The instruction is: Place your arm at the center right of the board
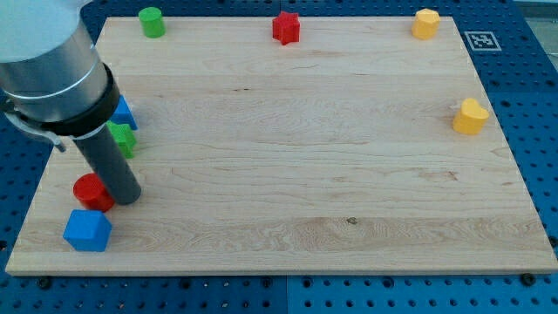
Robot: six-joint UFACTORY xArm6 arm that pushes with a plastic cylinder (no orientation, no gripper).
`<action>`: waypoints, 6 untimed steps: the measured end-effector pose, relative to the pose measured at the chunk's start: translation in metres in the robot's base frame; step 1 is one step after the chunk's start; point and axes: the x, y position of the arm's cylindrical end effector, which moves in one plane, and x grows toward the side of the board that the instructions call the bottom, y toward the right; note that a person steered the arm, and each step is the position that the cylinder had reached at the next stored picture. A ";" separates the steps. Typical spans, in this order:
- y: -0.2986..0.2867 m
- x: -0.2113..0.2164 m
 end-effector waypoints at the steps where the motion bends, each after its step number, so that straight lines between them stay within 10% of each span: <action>1: 0.048 -0.008; 6: 0.462 -0.038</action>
